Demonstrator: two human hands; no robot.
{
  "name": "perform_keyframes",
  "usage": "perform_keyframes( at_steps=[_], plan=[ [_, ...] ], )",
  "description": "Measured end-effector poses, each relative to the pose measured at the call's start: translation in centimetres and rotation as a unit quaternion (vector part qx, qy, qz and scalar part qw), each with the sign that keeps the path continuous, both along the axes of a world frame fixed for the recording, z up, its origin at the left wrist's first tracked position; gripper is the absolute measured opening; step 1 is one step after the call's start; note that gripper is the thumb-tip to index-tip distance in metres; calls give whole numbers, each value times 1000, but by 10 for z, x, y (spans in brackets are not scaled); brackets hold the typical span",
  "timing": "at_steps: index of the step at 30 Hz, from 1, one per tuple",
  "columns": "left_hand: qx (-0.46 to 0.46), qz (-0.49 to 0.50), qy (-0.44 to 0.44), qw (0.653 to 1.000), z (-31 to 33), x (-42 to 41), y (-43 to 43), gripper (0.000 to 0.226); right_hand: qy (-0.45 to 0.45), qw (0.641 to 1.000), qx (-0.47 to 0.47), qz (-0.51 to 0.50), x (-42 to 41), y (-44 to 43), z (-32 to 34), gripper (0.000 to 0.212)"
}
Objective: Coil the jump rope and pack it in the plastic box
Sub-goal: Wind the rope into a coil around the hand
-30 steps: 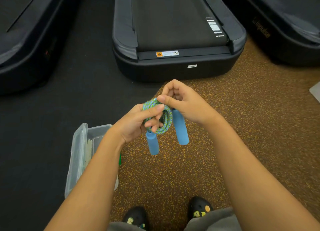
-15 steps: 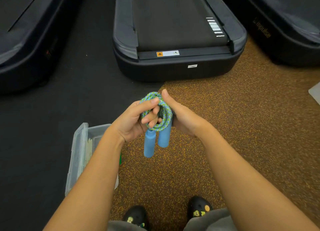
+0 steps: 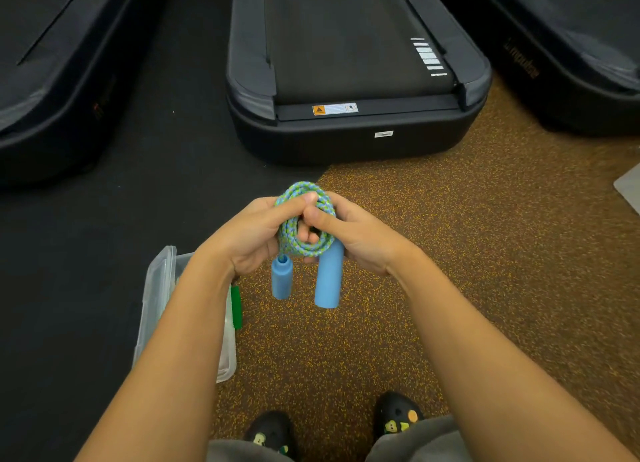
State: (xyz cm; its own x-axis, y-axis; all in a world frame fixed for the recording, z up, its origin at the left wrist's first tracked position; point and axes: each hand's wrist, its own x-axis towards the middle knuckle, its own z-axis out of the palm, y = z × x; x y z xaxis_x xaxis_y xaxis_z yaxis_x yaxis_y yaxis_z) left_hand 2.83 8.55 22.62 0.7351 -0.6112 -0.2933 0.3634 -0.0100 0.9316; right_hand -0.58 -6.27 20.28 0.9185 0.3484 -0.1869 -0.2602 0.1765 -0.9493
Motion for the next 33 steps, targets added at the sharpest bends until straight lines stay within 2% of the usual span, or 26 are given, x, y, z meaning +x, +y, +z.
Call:
perform_keyframes(
  at_steps=[1, 5, 8, 13, 15, 18, 21, 23, 27, 33],
  plan=[
    [11, 4, -11, 1000, 0, 1, 1, 25, -2, 1000, -16, -10, 0, -1, -1, 26],
    [38, 26, -36, 998, -2, 1, -1, 56, -22, 995, -85, -52, 2, -5, -3, 31],
    [73, 38, -77, 994, -5, 0, -3, 64, -44, 988, -116, -88, 3, -6, 0, 28],
    [131, -53, -80, 987, -12, -6, 4, 35, -55, 983, -126, -120, 3, -15, 6, 22],
    [123, -74, -75, 987, -17, -8, 8, 32, -59, 982, -134, -119, 3, -17, 8, 16],
    [133, -58, -102, 984, -24, -4, 13, 29, -68, 980, -140, -126, 3, -19, 9, 9],
    [167, -48, -131, 976, -24, -1, 19, 15, -78, 975, -134, -157, 3, -24, 12, 17],
    [178, -39, -145, 973, -22, 1, 23, 16, -82, 971, -148, -166, 3, -27, 12, 16],
    [152, 67, -138, 976, -17, 4, 23, 9, -69, 974, -146, -158, 3, -26, 10, 13],
    [6, 258, -52, 965, -12, 3, 2, 12, 1, 995, -44, -88, 1, -9, 10, 13]
  ],
)
